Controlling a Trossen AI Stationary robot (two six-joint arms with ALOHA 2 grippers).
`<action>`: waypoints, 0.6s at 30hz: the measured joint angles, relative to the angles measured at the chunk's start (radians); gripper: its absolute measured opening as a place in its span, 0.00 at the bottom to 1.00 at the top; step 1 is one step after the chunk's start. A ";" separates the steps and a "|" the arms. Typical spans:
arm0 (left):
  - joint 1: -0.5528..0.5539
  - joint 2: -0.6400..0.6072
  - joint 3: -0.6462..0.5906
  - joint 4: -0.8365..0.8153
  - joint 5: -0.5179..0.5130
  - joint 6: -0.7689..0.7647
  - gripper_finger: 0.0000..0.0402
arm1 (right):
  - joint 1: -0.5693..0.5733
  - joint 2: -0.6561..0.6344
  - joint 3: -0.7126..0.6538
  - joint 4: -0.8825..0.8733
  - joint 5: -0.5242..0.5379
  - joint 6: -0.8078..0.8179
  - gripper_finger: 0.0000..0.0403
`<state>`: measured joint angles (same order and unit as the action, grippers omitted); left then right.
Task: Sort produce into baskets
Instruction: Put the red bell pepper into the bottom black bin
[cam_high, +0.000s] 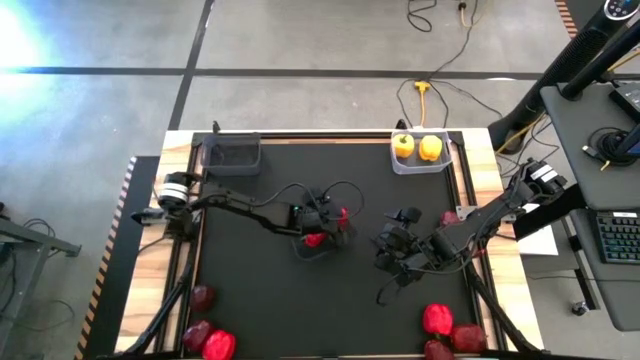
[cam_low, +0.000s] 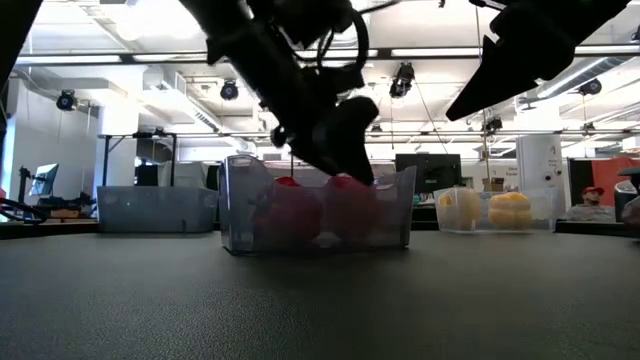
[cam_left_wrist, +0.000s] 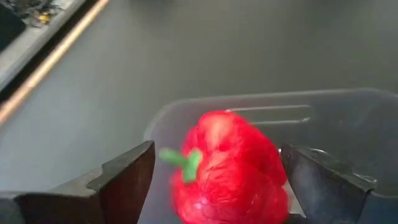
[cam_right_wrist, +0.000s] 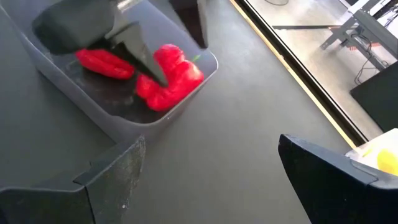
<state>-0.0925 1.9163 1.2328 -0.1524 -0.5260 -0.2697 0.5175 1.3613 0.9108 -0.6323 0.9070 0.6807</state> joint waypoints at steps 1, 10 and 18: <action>-0.002 -0.007 0.009 -0.015 -0.010 0.002 0.82 | 0.000 0.000 0.000 0.000 0.000 0.000 0.90; -0.064 -0.128 0.011 -0.046 -0.020 -0.020 0.82 | 0.000 0.000 0.000 -0.003 -0.001 0.000 0.90; -0.181 -0.334 -0.212 0.219 -0.122 -0.046 0.76 | 0.003 0.000 0.001 -0.008 -0.069 -0.059 0.90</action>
<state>-0.2735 1.5821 1.0206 0.0670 -0.6483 -0.3153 0.5201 1.3613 0.9113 -0.6407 0.8375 0.6218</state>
